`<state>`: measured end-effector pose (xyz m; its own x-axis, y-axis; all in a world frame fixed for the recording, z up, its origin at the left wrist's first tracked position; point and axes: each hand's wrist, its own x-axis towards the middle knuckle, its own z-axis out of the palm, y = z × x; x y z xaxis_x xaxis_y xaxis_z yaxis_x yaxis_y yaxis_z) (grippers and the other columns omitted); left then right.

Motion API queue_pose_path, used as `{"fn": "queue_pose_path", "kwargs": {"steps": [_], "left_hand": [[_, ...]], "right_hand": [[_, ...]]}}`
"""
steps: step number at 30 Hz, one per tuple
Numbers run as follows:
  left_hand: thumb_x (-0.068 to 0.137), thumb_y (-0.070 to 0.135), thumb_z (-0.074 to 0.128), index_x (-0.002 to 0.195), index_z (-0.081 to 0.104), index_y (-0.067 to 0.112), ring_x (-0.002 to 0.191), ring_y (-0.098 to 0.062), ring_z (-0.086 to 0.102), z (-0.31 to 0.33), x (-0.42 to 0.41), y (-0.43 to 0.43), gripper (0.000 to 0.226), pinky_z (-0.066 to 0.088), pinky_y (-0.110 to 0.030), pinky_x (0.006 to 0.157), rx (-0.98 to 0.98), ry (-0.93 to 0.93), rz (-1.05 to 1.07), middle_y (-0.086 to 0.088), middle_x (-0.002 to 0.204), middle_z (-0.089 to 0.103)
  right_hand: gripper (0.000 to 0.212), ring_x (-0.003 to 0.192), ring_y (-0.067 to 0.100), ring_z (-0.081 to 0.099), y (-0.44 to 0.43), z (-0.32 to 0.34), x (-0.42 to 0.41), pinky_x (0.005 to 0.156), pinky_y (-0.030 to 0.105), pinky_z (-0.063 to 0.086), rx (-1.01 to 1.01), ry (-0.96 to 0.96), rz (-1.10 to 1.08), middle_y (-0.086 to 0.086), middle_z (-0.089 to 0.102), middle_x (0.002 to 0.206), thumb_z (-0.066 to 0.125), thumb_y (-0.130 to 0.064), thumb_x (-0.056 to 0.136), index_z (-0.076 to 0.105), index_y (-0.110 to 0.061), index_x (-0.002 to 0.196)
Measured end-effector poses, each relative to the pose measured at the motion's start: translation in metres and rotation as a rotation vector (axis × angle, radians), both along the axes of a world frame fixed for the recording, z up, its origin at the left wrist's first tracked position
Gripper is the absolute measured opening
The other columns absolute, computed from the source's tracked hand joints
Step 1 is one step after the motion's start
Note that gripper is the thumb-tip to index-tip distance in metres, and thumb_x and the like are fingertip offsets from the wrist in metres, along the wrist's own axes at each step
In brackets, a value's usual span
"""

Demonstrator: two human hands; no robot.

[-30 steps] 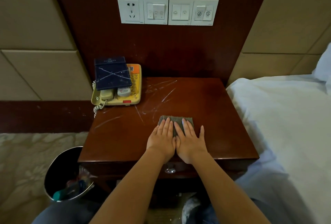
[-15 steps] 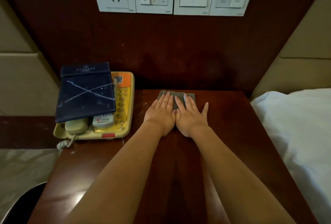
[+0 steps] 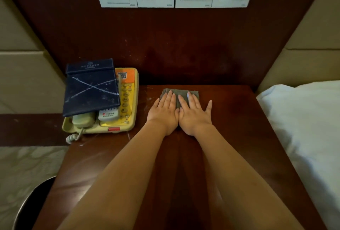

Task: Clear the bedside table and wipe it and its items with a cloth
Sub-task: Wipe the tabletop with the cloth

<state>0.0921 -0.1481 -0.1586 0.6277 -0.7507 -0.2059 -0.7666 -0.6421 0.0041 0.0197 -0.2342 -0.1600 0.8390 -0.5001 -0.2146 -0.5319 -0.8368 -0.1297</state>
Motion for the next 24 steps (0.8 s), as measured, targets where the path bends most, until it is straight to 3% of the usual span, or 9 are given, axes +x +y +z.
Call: {"fn": "queue_pose_path", "kwargs": {"steps": [15, 24], "left_hand": [[0.102, 0.036, 0.003, 0.147, -0.017, 0.009, 0.144, -0.018, -0.019, 0.006, -0.156, 0.159, 0.057, -0.006, -0.034, 0.118, 0.091, -0.025, 0.0, -0.007, 0.156, -0.022], [0.102, 0.037, 0.004, 0.147, -0.018, 0.007, 0.144, -0.02, -0.02, 0.006, -0.178, 0.187, 0.057, -0.006, -0.035, 0.119, 0.093, -0.021, -0.009, -0.009, 0.155, -0.023]], "right_hand": [[0.054, 0.144, 0.016, -0.021, 0.153, 0.006, -0.152, 0.111, 0.061, -0.013, 0.015, 0.096, 0.097, 0.002, -0.025, 0.156, 0.007, -0.042, 0.101, -0.014, -0.03, 0.149], [0.055, 0.143, 0.016, -0.024, 0.177, 0.004, -0.173, 0.111, 0.061, -0.012, 0.006, 0.111, 0.134, 0.002, -0.026, 0.155, 0.008, -0.042, 0.101, -0.016, -0.029, 0.148]]}}
